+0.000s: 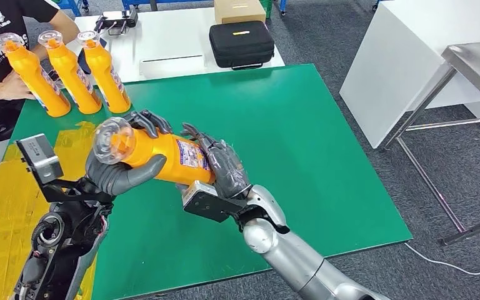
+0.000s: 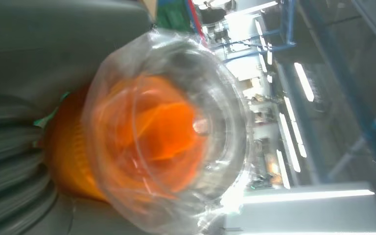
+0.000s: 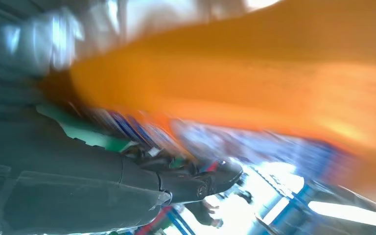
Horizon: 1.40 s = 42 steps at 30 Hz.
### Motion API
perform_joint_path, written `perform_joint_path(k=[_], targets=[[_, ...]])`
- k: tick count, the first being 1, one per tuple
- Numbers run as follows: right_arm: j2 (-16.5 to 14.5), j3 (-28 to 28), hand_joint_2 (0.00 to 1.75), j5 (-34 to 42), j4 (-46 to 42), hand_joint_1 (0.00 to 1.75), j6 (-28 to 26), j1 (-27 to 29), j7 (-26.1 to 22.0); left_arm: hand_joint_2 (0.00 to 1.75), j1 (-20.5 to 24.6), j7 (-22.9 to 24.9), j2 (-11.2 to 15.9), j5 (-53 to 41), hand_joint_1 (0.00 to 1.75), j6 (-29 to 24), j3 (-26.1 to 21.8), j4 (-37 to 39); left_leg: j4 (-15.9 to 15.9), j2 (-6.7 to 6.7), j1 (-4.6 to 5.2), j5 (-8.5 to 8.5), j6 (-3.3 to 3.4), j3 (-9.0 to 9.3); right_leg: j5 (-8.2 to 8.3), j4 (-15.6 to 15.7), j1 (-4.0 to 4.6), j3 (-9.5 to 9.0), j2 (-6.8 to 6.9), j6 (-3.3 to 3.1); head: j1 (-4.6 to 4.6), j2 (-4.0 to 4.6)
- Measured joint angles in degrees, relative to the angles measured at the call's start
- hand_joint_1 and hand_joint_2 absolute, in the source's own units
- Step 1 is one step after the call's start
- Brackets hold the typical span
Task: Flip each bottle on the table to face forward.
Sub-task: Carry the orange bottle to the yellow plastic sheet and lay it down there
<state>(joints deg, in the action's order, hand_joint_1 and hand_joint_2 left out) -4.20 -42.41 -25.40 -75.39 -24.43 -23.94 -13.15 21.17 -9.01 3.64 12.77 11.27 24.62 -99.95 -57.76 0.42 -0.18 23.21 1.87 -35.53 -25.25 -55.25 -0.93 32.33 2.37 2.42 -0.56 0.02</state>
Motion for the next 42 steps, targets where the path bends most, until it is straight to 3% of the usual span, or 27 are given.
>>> perform_joint_path(k=[15,18,23,26,32,39,42], targets=[[2.4,3.5,1.75,2.2,-11.4,0.00,-2.8,1.4,-0.6,1.75,-3.1,-2.8,0.3,-4.0,1.75,-6.4,-7.3,-1.1,0.0,0.00,0.00,0.00,0.00,-0.01,0.00,0.0,-0.01,0.01,0.01,0.00,0.02,-0.01],[2.8,4.2,1.75,2.1,-12.7,0.00,-3.7,1.7,-1.2,1.75,-3.4,-3.3,0.3,-12.4,1.75,-11.8,-7.9,-1.3,0.0,0.00,0.00,0.00,0.00,-0.01,0.00,0.0,0.00,0.01,0.01,0.00,0.02,0.00],[3.7,5.4,1.75,0.0,-16.2,0.00,-6.4,2.7,-2.5,1.75,-3.7,-2.2,0.4,-37.8,1.75,-25.2,-9.2,-1.5,0.0,0.00,0.00,0.00,0.00,-0.01,0.00,0.0,0.00,0.02,0.01,0.00,0.01,-0.01],[4.6,6.5,1.75,-1.6,-19.4,0.00,-7.6,3.4,-2.7,1.75,-4.1,-0.7,1.0,-49.8,1.75,-29.5,-10.7,-1.5,0.0,0.00,0.00,0.00,0.00,-0.01,0.00,0.0,0.00,0.02,0.00,0.00,0.01,-0.01],[7.2,8.8,1.75,-3.6,-24.8,0.00,-9.9,5.1,-3.5,1.75,-5.7,2.0,3.2,-69.5,1.75,-33.4,-13.1,-1.0,0.0,0.00,0.00,0.01,0.00,-0.02,-0.01,0.0,-0.01,0.03,0.01,0.00,0.02,0.00],[8.9,10.0,1.75,-3.8,-27.5,0.00,-10.5,6.3,-3.8,1.75,-6.7,3.0,4.5,-74.2,1.75,-33.9,-14.0,-0.5,0.0,0.00,0.01,0.01,0.00,-0.02,0.00,0.0,-0.01,0.03,0.01,0.00,0.02,-0.01],[9.5,10.2,1.75,-4.1,-28.3,0.00,-11.6,6.7,-4.3,1.75,-6.8,5.2,5.5,-84.3,1.75,-32.0,-13.9,0.1,0.0,0.01,0.01,0.01,0.00,-0.02,0.00,0.0,-0.01,0.03,0.01,0.00,0.01,0.00]])
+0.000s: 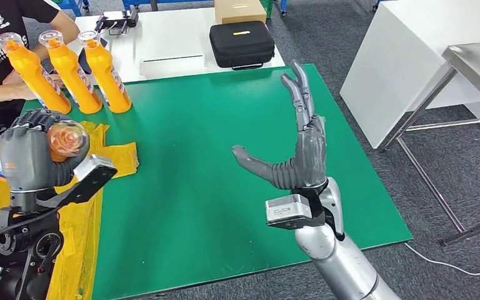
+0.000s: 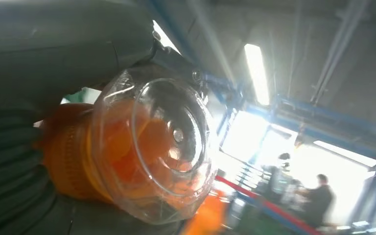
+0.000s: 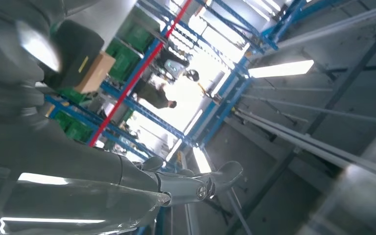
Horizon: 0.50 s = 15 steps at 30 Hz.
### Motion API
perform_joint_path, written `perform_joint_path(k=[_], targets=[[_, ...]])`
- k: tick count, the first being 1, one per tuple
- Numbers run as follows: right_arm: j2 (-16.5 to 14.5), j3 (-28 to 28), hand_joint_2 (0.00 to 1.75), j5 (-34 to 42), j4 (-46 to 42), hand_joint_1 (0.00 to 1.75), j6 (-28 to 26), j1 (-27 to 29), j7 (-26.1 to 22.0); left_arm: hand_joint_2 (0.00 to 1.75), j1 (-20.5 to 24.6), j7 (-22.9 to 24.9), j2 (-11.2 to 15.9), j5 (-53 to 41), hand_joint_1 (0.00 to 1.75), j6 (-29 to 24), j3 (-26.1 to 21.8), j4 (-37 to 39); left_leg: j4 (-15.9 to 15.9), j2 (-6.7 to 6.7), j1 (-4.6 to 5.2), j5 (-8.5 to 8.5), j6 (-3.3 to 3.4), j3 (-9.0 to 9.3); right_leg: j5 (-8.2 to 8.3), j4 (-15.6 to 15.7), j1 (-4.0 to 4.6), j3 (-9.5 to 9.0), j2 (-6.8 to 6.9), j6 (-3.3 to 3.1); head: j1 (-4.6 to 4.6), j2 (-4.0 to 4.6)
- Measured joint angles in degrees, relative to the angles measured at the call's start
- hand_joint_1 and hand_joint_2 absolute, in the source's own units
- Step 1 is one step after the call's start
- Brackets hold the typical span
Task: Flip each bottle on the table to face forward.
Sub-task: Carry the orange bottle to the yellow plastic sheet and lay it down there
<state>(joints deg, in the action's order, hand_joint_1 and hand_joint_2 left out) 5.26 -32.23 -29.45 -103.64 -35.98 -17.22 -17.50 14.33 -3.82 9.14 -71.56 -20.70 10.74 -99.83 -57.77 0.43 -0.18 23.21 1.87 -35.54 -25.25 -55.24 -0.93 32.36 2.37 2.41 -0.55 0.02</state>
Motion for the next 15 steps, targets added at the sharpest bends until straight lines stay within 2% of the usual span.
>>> perform_joint_path(k=[4,9,12,15], targets=[[1.2,1.0,1.75,-0.4,-1.4,0.00,-1.1,1.4,-0.7,1.75,0.0,1.2,2.6,-9.4,1.75,7.3,0.8,3.0,0.0,0.01,0.00,0.00,0.00,0.00,0.00,0.0,0.00,0.04,-0.01,0.00,0.00,0.00],[2.0,3.0,1.75,-2.2,-3.3,0.00,-0.4,3.7,-0.5,1.75,2.6,-2.3,6.7,-11.1,1.75,17.2,5.2,11.7,0.0,0.02,-0.01,0.00,0.00,0.00,0.00,0.0,0.00,0.12,-0.01,0.00,-0.01,-0.01],[2.3,4.7,1.75,-2.3,-5.0,0.00,0.4,5.2,-0.5,1.75,6.1,-5.4,7.8,-11.5,1.75,20.7,9.5,19.2,0.0,-0.01,0.01,-0.01,0.00,-0.01,0.01,0.0,-0.01,0.09,0.01,0.00,0.01,0.00],[2.5,6.1,1.75,-0.6,-6.5,0.00,2.5,6.2,-0.6,1.75,9.9,-7.6,8.2,-11.2,1.75,21.7,14.5,27.7,0.0,0.00,0.03,-0.01,0.00,-0.01,0.02,0.0,-0.03,0.07,-0.03,0.00,0.01,-0.01]])
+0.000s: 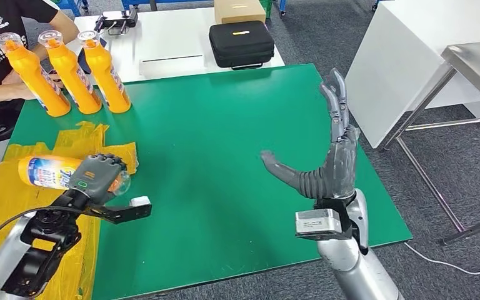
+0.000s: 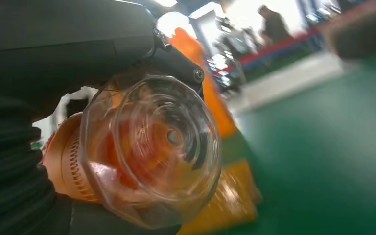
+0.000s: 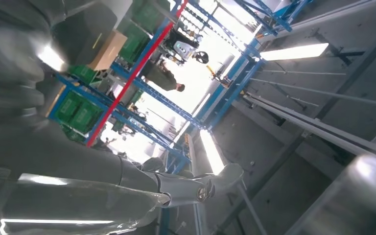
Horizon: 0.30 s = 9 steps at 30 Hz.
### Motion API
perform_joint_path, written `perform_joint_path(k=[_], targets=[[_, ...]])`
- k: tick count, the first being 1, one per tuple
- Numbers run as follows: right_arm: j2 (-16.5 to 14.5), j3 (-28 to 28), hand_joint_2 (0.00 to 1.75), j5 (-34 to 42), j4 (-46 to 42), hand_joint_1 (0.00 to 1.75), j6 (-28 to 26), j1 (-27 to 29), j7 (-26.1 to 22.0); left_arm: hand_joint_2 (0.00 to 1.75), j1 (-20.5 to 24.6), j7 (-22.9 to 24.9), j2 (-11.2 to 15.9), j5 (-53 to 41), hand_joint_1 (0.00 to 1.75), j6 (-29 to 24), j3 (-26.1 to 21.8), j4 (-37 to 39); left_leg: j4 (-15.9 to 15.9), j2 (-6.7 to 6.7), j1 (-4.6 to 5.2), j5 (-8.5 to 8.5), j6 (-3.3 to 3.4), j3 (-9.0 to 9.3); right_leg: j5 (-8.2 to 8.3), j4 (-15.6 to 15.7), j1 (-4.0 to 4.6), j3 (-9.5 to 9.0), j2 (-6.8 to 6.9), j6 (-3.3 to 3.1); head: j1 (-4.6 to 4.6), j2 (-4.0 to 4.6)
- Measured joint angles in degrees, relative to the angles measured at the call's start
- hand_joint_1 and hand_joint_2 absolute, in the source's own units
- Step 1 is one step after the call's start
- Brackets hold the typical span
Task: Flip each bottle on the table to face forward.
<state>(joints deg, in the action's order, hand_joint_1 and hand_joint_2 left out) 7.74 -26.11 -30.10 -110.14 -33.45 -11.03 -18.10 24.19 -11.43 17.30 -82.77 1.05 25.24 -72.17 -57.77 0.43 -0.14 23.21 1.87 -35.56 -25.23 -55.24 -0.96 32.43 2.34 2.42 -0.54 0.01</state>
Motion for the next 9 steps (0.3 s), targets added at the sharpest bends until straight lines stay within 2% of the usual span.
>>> perform_joint_path(k=[5,9], targets=[[0.2,0.8,1.75,2.7,-0.9,0.00,4.1,0.8,-0.1,1.75,5.8,-1.0,0.0,0.5,1.75,0.4,7.7,13.9,0.0,0.02,0.01,0.00,0.00,0.00,0.01,0.0,0.00,0.01,-0.02,0.01,-0.01,0.01],[0.3,0.9,1.75,3.0,-0.9,0.00,4.9,1.1,-0.1,1.75,8.6,-1.4,-0.5,1.5,1.75,0.1,11.1,21.6,0.0,0.01,0.00,0.00,0.00,0.01,0.00,0.0,0.01,-0.03,0.02,0.00,-0.02,0.01]])
